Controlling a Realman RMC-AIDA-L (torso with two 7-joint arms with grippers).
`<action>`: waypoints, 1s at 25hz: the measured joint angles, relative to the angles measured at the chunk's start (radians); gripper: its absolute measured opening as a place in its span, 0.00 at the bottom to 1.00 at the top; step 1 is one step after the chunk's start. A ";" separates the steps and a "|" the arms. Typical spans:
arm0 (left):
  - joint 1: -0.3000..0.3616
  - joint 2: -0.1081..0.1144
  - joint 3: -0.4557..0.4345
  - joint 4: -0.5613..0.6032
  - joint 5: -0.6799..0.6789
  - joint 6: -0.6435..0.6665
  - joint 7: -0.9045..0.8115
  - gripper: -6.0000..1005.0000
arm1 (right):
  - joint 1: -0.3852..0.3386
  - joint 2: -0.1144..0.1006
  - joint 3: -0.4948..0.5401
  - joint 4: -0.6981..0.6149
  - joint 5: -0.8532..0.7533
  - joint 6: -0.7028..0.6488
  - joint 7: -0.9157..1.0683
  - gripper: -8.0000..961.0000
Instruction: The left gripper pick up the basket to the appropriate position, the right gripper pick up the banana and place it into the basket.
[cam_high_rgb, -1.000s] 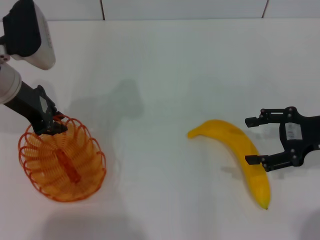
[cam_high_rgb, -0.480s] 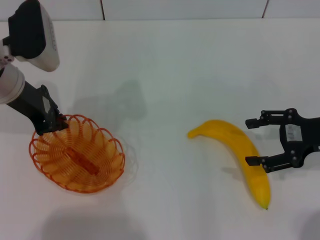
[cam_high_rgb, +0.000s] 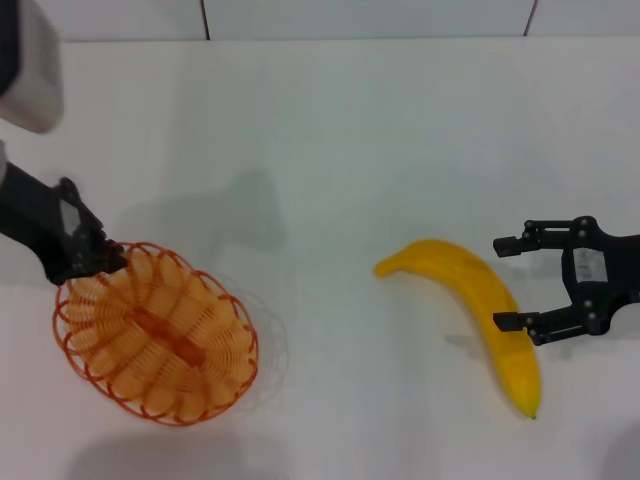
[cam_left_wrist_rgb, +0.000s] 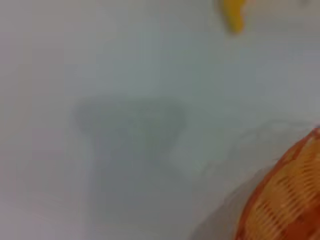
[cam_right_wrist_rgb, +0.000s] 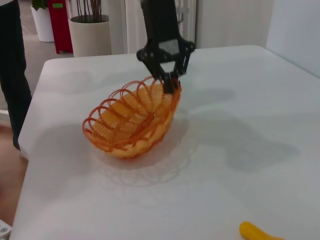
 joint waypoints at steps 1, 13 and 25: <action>0.025 0.000 -0.043 0.054 -0.033 0.044 0.000 0.10 | -0.001 0.000 0.000 0.000 0.000 0.000 0.000 0.91; 0.068 -0.011 -0.091 0.043 -0.156 0.009 -0.283 0.07 | -0.001 0.000 0.002 0.000 0.007 0.001 0.000 0.91; -0.012 -0.010 0.049 -0.186 -0.152 -0.133 -0.560 0.07 | 0.008 0.003 0.003 0.000 0.009 -0.005 0.000 0.91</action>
